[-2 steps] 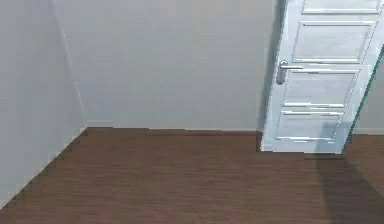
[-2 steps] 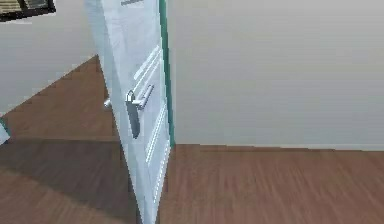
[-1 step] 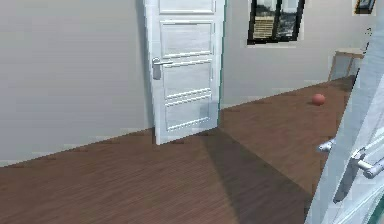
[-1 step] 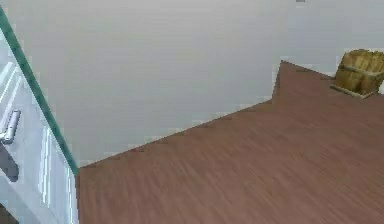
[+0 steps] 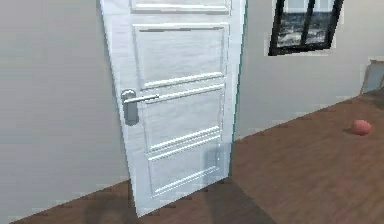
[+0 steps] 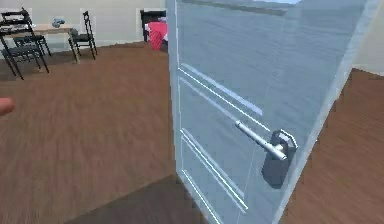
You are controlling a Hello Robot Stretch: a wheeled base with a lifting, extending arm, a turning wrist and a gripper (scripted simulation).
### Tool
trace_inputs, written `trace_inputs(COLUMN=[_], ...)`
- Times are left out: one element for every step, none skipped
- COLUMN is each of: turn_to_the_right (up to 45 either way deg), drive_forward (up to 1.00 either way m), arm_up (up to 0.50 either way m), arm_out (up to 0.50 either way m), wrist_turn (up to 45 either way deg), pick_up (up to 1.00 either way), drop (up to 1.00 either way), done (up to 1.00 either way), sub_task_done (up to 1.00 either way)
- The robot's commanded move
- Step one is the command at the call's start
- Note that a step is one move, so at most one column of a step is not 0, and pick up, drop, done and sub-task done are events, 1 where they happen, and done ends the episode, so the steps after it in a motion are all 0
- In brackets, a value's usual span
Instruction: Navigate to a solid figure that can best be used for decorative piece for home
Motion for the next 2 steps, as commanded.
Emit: trace_inputs(turn_to_the_right=[24.0, 0.0], drive_forward=[0.00, 0.05], arm_up=[0.00, 0.00], arm_out=[0.00, 0.00], wrist_turn=[0.0, 0.0], pick_up=[0.00, 0.00], drop=[0.00, 0.00], done=[0.00, 0.00], sub_task_done=[0.00, 0.00])
